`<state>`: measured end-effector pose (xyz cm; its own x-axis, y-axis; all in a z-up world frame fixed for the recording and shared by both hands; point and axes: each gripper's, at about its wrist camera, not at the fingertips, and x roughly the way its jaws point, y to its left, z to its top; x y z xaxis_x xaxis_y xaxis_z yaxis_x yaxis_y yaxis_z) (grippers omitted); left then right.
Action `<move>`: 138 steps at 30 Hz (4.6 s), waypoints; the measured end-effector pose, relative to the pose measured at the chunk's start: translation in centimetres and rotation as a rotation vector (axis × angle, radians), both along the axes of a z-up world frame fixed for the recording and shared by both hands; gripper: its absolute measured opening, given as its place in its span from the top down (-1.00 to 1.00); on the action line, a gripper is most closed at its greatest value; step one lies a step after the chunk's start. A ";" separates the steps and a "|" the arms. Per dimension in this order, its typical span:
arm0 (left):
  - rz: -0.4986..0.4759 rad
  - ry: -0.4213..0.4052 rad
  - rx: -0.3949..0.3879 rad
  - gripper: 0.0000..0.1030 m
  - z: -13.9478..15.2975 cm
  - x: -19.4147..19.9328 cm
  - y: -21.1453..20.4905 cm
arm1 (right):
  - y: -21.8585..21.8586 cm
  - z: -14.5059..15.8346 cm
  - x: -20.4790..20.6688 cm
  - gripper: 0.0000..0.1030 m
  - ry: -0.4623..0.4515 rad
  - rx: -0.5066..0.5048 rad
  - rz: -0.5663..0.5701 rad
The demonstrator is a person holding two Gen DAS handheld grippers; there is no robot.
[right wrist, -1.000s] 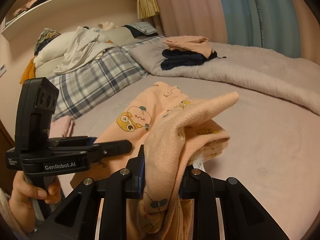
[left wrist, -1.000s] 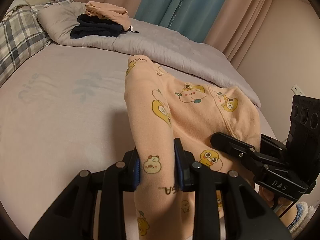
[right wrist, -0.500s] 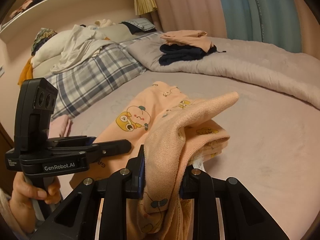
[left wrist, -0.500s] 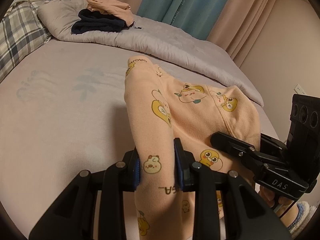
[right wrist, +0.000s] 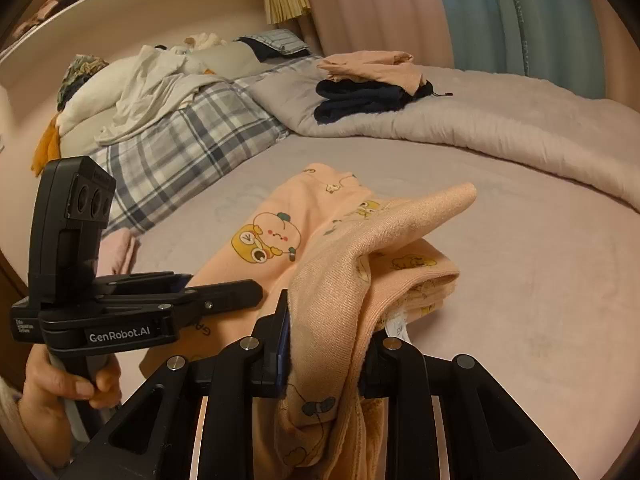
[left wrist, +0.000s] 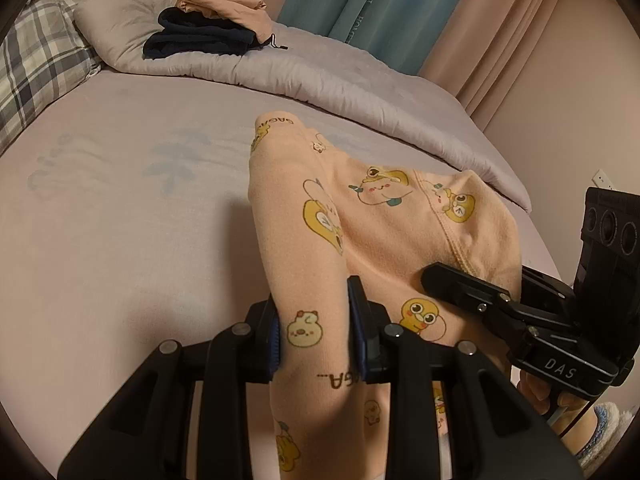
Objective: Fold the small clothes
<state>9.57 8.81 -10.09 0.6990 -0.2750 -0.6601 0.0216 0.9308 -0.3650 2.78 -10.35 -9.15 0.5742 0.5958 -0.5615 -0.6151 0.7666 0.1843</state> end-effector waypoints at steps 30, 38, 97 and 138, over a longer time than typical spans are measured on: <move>0.006 0.012 0.033 0.45 -0.7 1.5 0.4 | 0.8 -0.8 1.2 0.48 0.011 0.002 -0.004; 0.003 0.020 0.047 0.45 -0.9 2.4 0.5 | 0.9 -1.1 1.7 0.48 0.015 0.005 -0.008; 0.007 0.099 0.111 0.45 -4.3 8.9 0.8 | 1.3 -3.0 5.8 0.48 0.066 0.014 -0.036; 0.005 0.193 0.134 0.39 -6.7 10.5 0.5 | 0.4 -5.2 7.0 0.48 0.205 0.050 -0.083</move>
